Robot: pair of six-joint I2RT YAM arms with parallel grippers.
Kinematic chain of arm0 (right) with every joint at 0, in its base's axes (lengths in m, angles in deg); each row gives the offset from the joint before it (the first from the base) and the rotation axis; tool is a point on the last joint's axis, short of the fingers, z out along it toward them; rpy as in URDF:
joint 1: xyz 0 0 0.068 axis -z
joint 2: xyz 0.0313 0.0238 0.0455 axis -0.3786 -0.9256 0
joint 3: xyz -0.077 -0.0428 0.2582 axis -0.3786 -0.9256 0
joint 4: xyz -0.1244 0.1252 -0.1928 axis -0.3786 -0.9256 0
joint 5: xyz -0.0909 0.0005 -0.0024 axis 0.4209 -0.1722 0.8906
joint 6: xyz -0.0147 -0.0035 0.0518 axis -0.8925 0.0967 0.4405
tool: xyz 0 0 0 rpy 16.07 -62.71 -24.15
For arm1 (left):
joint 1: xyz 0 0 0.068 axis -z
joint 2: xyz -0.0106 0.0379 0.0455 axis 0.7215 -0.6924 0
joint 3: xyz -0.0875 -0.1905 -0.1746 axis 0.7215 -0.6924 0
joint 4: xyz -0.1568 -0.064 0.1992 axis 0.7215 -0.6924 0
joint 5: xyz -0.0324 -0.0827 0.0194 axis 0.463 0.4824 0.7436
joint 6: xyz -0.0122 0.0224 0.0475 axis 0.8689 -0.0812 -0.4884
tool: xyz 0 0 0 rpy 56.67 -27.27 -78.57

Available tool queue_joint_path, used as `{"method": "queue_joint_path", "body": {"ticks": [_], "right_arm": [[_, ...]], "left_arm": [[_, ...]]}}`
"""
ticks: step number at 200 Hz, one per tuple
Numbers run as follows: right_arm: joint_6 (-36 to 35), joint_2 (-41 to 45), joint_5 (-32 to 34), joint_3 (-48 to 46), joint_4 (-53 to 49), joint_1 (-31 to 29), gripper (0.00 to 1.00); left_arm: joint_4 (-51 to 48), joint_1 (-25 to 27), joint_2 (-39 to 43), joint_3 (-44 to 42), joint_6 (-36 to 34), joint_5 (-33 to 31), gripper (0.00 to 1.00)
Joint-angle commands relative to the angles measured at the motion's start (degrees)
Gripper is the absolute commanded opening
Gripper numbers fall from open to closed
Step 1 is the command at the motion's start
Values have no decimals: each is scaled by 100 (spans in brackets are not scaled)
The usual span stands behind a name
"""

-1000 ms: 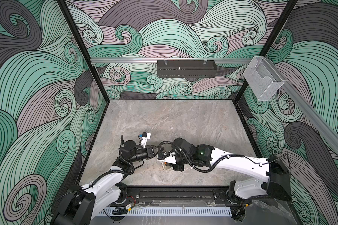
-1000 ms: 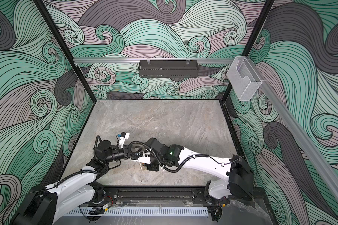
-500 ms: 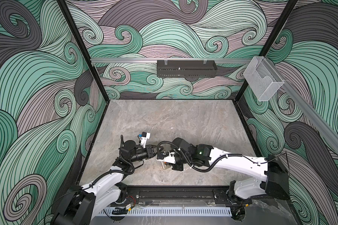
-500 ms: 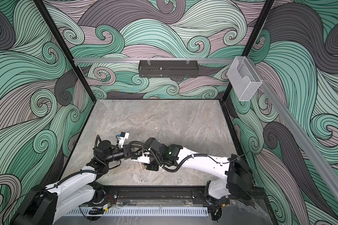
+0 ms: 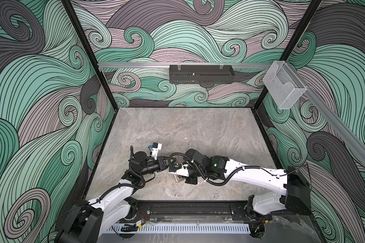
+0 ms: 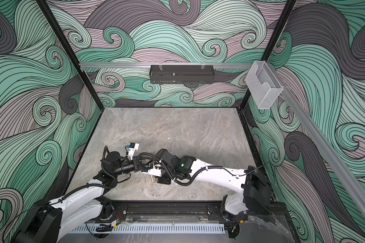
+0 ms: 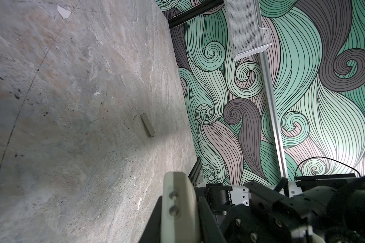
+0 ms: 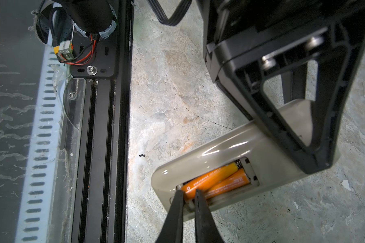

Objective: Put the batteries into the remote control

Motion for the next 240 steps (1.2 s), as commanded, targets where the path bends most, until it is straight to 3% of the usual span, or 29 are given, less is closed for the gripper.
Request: {"method": "queue_joint_path", "body": {"ticks": [1, 157, 240], "right_arm": [[-25, -193, 288, 108, 176, 8, 12], [34, -313, 476, 139, 164, 19, 7], [265, 330, 417, 179, -45, -5, 16]], "left_arm": [[542, 138, 68, 190, 175, 537, 0], [515, 297, 103, 228, 125, 530, 0], [-401, 292, 390, 307, -265, 102, 0]]}}
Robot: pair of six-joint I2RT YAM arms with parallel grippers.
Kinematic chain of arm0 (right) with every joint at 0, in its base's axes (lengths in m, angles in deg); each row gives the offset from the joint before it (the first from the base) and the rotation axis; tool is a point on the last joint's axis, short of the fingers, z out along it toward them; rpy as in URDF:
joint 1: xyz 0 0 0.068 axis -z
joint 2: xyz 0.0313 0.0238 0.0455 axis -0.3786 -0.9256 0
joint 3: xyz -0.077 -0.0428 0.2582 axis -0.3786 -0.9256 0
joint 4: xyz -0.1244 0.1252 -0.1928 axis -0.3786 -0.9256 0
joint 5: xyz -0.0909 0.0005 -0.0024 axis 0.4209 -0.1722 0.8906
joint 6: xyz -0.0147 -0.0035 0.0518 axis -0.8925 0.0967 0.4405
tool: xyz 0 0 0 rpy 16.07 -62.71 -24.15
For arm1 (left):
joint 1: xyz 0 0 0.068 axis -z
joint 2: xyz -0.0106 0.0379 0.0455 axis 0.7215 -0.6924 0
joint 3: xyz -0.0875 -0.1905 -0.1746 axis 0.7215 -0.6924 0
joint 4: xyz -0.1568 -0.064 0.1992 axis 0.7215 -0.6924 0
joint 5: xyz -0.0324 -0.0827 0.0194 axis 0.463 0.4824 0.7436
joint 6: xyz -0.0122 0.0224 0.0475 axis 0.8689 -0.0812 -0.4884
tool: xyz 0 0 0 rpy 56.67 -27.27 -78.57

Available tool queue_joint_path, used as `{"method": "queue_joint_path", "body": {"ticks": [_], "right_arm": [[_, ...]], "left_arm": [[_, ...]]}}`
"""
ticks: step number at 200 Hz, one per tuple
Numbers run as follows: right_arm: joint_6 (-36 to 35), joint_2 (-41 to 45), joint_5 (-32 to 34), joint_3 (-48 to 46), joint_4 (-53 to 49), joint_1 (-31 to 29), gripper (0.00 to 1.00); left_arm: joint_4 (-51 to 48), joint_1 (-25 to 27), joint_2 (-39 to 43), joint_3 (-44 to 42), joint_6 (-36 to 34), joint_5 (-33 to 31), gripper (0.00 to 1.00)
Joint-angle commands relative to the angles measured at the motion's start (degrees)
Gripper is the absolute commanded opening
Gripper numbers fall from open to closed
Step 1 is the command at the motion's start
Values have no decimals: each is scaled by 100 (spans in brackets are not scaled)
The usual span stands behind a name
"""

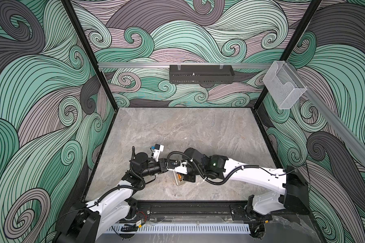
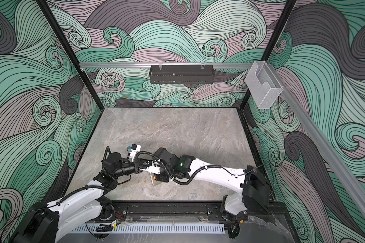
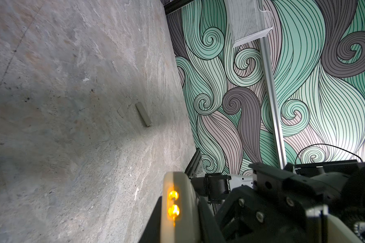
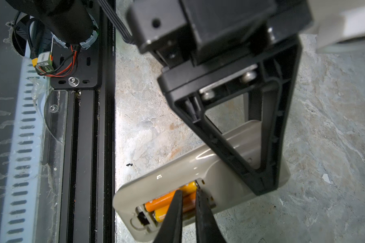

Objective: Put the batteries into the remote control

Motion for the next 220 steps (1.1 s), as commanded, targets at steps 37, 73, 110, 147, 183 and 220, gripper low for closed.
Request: {"method": "queue_joint_path", "body": {"ticks": [37, 73, 110, 147, 183, 220], "right_arm": [[21, 350, 213, -84, -171, 0, 13], [-19, 197, 81, -13, -225, -11, 11], [-80, 62, 82, 14, -209, -7, 9], [-81, -65, 75, 39, -194, -7, 7], [-55, -196, 239, 126, -259, -7, 5], [-63, -424, 399, 191, -343, -16, 4]], "left_arm": [[-52, 43, 37, 305, -122, 24, 0], [-43, 43, 22, 321, -116, 35, 0], [-37, 43, 32, 314, -107, 34, 0], [-13, 43, 32, 315, -89, 36, 0], [39, 43, -4, 314, -73, 78, 0], [136, 43, -15, 321, -45, 140, 0]]}}
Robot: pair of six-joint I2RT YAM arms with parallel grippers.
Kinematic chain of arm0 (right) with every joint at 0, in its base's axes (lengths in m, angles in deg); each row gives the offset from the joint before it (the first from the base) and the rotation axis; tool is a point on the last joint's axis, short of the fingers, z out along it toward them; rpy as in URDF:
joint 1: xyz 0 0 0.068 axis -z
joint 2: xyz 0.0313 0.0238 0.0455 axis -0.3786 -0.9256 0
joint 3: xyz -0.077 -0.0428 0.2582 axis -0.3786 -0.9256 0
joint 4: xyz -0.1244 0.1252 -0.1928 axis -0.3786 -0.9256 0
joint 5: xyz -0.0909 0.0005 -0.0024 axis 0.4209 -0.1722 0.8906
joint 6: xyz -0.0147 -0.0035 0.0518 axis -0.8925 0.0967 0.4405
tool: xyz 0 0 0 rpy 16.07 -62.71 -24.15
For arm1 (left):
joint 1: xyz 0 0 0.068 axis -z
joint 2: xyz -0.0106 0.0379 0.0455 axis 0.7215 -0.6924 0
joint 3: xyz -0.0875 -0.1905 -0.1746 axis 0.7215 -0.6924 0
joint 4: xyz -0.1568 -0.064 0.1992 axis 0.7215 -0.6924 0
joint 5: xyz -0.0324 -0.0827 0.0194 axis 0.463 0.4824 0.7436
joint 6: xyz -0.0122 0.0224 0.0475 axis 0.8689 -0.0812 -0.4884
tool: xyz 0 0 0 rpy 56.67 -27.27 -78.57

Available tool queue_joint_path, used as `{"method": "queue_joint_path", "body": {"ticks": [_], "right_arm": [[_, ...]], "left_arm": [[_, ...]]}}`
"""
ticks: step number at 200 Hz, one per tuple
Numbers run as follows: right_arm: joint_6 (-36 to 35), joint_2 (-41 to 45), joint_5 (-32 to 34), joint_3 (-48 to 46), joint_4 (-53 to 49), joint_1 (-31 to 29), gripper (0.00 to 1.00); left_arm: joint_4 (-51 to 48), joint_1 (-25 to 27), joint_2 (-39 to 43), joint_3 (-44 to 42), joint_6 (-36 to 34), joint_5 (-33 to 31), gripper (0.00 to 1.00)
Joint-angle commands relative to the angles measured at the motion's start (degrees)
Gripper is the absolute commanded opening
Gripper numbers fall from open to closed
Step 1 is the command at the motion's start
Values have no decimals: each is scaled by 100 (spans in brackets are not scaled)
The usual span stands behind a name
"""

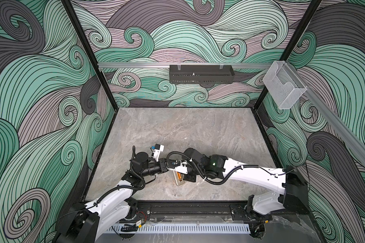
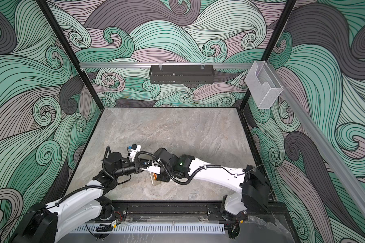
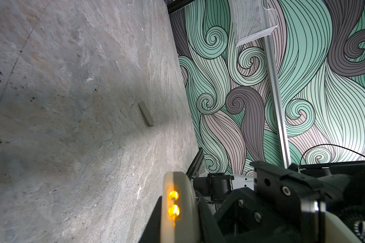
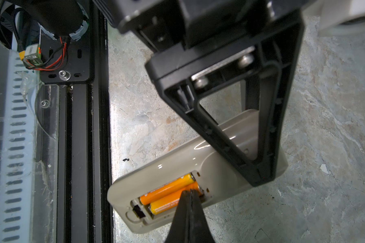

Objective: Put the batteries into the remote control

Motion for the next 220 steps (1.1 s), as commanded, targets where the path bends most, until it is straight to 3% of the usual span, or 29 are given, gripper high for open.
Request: {"method": "queue_joint_path", "body": {"ticks": [1, 65, 119, 186, 220], "right_arm": [[-81, -240, 219, 120, -184, -16, 4], [-90, -688, 515, 246, -312, -118, 1], [-42, -479, 577, 261, -347, -121, 3], [350, 328, 554, 207, -352, -87, 26], [776, 685, 469, 50, -349, 219, 36]], "left_arm": [[352, 28, 35, 246, 32, 252, 0], [570, 36, 14, 245, 125, 373, 0], [440, 36, 2, 239, 50, 304, 0], [-272, 23, 80, 230, -309, -365, 0], [-249, 28, 91, 182, -340, -670, 0]]}}
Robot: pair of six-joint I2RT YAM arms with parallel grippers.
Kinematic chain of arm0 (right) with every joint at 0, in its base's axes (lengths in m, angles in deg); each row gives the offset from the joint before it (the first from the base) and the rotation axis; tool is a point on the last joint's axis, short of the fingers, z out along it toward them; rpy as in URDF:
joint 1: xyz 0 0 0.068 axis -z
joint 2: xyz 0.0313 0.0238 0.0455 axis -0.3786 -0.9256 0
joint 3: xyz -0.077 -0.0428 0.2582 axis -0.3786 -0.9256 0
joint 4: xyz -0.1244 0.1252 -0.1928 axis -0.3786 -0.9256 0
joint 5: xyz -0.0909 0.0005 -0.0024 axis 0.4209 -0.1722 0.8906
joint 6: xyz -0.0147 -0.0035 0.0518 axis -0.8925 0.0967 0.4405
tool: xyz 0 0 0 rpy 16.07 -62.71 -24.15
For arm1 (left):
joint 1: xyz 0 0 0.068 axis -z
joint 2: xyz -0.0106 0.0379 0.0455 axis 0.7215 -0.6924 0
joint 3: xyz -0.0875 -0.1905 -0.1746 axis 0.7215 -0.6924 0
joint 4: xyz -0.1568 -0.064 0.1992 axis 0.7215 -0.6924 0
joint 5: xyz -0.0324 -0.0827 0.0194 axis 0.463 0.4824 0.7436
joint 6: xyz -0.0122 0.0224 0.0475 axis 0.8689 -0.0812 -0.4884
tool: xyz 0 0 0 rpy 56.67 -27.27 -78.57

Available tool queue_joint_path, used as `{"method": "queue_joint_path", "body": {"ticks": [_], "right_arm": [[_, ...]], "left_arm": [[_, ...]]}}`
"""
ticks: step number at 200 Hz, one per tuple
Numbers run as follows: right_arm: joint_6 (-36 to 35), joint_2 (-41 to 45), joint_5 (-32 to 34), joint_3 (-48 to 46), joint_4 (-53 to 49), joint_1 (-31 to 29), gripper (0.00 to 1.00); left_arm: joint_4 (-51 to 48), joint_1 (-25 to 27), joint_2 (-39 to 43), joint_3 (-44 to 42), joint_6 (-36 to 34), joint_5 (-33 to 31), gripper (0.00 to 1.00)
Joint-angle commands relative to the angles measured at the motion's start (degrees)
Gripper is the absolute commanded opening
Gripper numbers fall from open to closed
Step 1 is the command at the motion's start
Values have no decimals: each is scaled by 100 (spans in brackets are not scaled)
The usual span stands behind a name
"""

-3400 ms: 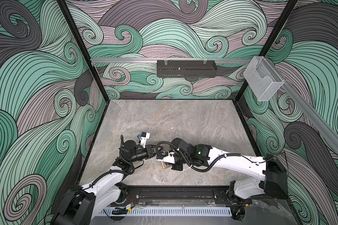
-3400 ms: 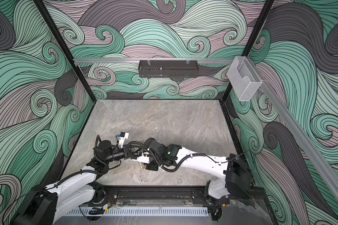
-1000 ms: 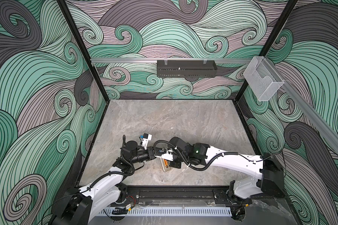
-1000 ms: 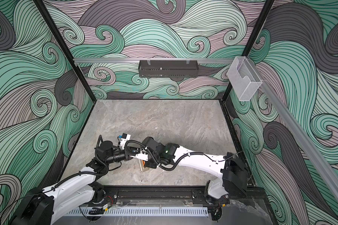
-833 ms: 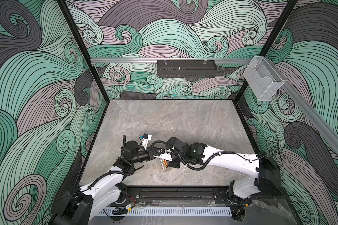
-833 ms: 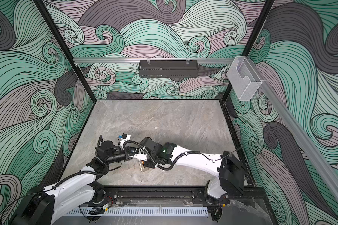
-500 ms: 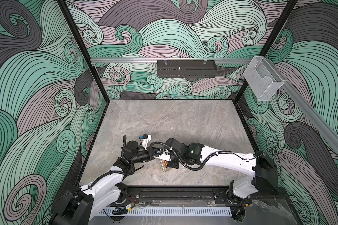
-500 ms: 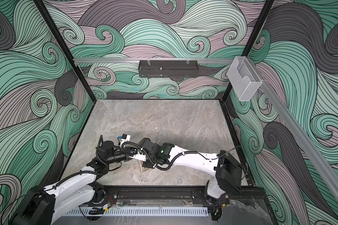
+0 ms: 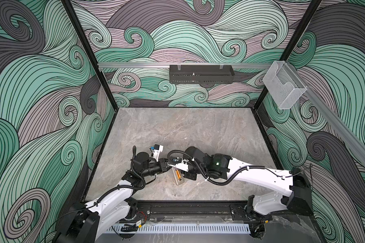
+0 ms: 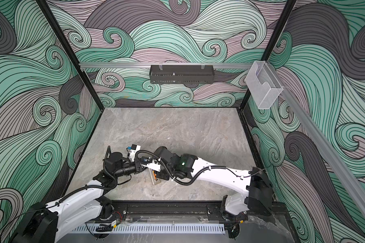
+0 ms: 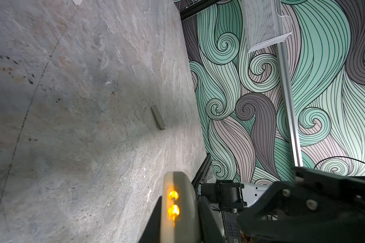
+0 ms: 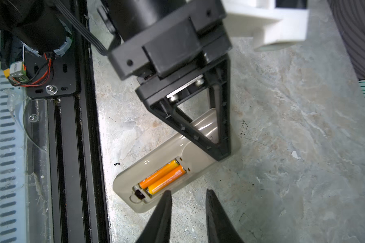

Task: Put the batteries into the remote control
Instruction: 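Move the right gripper over the beige battery cover on the table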

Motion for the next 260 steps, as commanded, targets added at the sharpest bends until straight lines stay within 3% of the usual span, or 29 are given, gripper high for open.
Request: {"method": "queue_joint_path", "body": {"ticks": [1, 53, 130, 193, 260], "right_arm": [[372, 244, -24, -165, -85, 251, 36], [1186, 531, -3, -519, -233, 1126, 54], [2090, 416, -299, -1005, -574, 2664, 63], [2294, 102, -303, -1259, -718, 3148, 74], [2356, -727, -333, -1113, -758, 3302, 74]], "left_arm": [[42, 28, 97, 166, -125, -289, 0], [270, 23, 196, -7, -16, -791, 0], [241, 28, 196, -25, -127, -916, 0], [447, 19, 54, 2, -326, -1125, 0], [771, 19, -176, 54, -559, -1311, 0]]}}
